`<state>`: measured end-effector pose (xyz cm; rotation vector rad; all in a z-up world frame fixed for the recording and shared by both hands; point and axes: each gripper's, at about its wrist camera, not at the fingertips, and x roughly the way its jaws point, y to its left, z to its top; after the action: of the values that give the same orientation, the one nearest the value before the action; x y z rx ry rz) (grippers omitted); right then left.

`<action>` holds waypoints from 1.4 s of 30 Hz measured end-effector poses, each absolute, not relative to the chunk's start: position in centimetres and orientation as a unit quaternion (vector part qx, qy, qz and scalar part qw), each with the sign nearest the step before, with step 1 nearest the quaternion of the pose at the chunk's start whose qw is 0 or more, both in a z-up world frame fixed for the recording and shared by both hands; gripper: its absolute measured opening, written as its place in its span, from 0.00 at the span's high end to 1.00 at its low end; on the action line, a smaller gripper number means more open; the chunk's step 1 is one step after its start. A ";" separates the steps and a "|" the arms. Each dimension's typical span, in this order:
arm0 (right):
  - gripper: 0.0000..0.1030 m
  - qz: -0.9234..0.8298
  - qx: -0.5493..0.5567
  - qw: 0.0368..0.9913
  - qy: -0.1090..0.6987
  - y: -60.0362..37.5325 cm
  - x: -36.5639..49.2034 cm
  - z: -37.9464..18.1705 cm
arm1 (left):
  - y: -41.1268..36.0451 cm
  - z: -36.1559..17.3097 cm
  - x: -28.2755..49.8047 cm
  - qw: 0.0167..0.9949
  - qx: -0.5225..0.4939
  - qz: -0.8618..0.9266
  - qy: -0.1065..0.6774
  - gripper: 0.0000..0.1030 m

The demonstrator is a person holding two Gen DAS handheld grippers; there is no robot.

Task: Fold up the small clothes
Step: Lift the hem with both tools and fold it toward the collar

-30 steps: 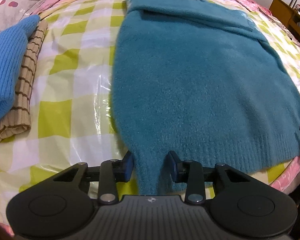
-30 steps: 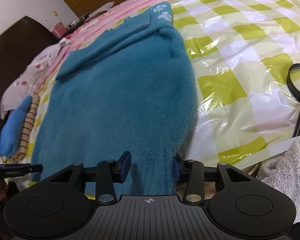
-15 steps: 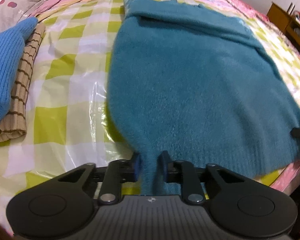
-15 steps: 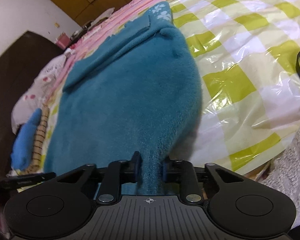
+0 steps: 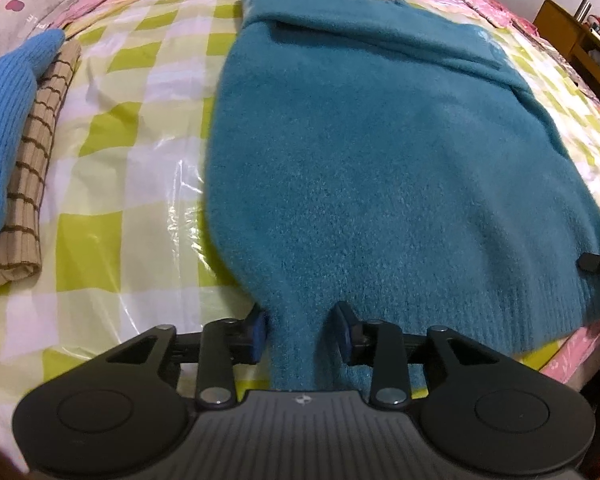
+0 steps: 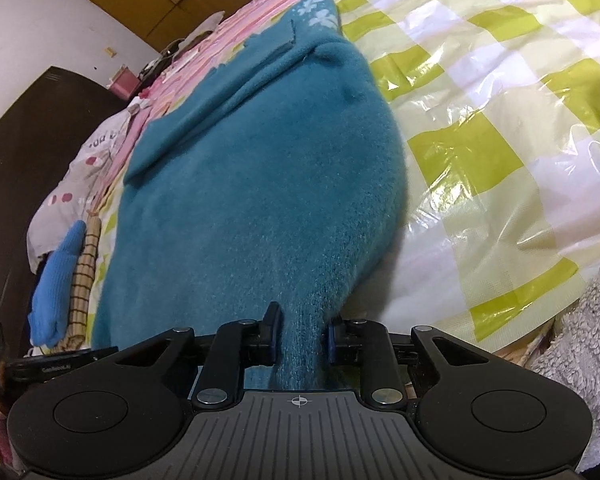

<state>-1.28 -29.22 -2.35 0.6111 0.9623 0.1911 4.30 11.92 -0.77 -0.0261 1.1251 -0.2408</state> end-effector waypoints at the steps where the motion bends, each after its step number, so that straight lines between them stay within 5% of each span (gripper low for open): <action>1: 0.81 0.090 0.290 0.838 0.453 -29.2 -1.3 -2.3 | 12.0 -0.6 4.2 0.841 -0.015 -0.114 0.529 0.72; 4: 0.83 0.100 0.311 0.835 0.443 -29.5 -1.4 -2.3 | 12.8 -0.1 4.3 0.843 -0.049 -0.109 0.525 0.84; 21: 0.85 0.176 0.491 0.804 0.287 -30.6 4.1 1.2 | 14.8 4.0 10.7 0.858 -0.283 -0.177 0.390 0.85; 30: 0.86 0.153 0.508 0.818 0.222 -31.8 12.7 2.7 | 15.3 5.9 18.9 0.886 -0.309 -0.160 0.307 0.85; 42: 0.86 0.090 0.523 0.819 0.217 -33.0 23.3 0.1 | 14.6 3.3 29.8 0.900 -0.295 -0.110 0.300 0.86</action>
<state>23.25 -32.95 0.09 1.1145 0.4617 0.1926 29.81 14.58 3.27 -0.6106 0.6210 -0.2285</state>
